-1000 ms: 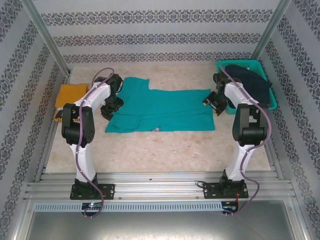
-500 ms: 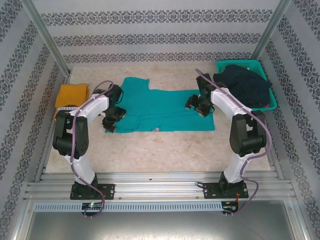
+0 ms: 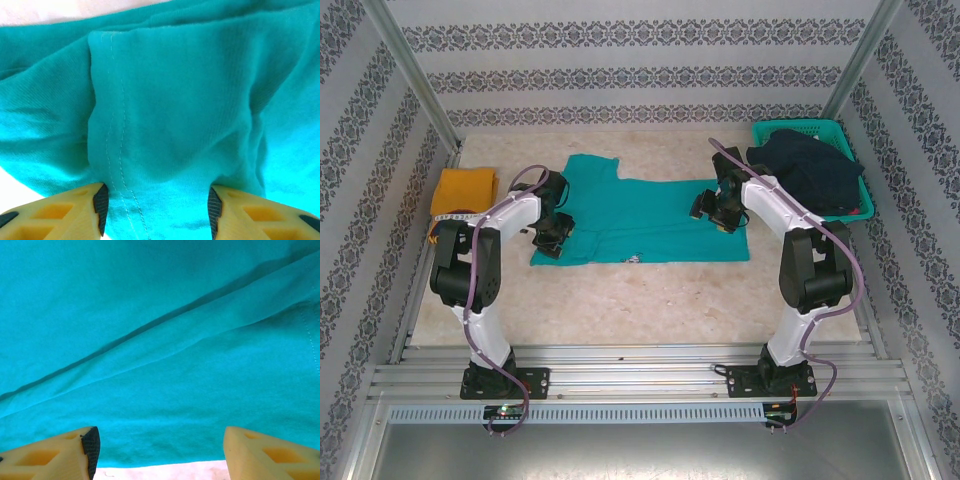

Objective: Fold and stack the t-shirts

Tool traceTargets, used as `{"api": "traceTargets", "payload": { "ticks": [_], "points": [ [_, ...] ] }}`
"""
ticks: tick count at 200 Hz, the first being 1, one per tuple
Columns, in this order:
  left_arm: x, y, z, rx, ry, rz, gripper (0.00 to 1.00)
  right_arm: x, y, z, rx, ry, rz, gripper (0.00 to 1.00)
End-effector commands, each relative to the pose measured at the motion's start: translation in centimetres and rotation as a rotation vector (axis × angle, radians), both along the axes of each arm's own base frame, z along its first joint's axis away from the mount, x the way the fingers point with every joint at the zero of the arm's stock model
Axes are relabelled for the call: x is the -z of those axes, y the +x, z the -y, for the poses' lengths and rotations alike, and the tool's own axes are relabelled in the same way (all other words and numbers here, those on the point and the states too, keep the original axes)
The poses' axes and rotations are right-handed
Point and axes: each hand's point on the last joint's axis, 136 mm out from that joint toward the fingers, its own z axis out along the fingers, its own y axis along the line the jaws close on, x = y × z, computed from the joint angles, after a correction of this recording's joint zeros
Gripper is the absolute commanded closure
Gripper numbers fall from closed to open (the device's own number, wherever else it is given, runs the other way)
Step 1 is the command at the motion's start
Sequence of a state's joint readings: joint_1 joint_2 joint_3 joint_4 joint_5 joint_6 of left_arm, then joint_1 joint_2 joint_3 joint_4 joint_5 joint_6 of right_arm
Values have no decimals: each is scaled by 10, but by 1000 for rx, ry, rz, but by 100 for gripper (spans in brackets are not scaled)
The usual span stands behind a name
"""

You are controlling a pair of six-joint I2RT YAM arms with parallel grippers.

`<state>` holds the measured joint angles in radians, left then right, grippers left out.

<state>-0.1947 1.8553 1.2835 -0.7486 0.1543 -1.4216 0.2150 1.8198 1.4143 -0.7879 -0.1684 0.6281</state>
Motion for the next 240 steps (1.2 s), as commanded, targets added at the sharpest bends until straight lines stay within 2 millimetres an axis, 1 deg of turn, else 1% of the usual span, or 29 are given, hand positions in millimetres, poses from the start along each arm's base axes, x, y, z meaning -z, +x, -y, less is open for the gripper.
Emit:
{"api": "traceTargets", "payload": {
  "ticks": [1,17,39,64,80,99,106,132,149,162,181,191,199,206,226,240],
  "points": [
    [9,3,-2,-34,-1,-6,40,-11,2,11,13,-22,32,34],
    [12,3,-2,-40,-7,-13,38,-13,5,11,16,-17,38,34],
    [9,3,-2,-45,-5,-16,35,-13,6,12,11,-20,39,34],
    [16,4,-3,-60,-6,-18,33,-8,9,15,22,-8,28,33],
    [21,8,-1,-64,-13,-19,40,-8,11,17,27,-2,28,34],
    [16,15,-1,-64,-5,-9,50,-7,12,19,29,1,26,34],
    [13,17,-2,-65,1,-6,52,-7,12,20,30,0,24,33],
    [5,16,-5,-62,21,-11,54,-6,13,25,42,5,23,34],
    [4,16,-5,-68,19,-12,56,-5,14,28,50,9,23,34],
    [2,18,-4,-72,15,-6,58,-4,15,28,51,14,22,34],
    [0,23,-3,-73,15,-4,59,-3,16,29,54,20,22,34],
    [0,25,-3,-68,15,-7,57,-2,17,29,55,21,20,33],
    [-1,25,-3,-67,15,-12,53,-2,17,29,55,23,20,34],
    [-1,24,-3,-65,14,-16,48,-2,17,30,59,20,20,34],
    [-1,13,-3,-67,14,-34,35,0,19,31,61,26,22,34],
    [-4,6,-1,-67,7,-27,29,3,23,30,60,34,29,34]
  ]
}}
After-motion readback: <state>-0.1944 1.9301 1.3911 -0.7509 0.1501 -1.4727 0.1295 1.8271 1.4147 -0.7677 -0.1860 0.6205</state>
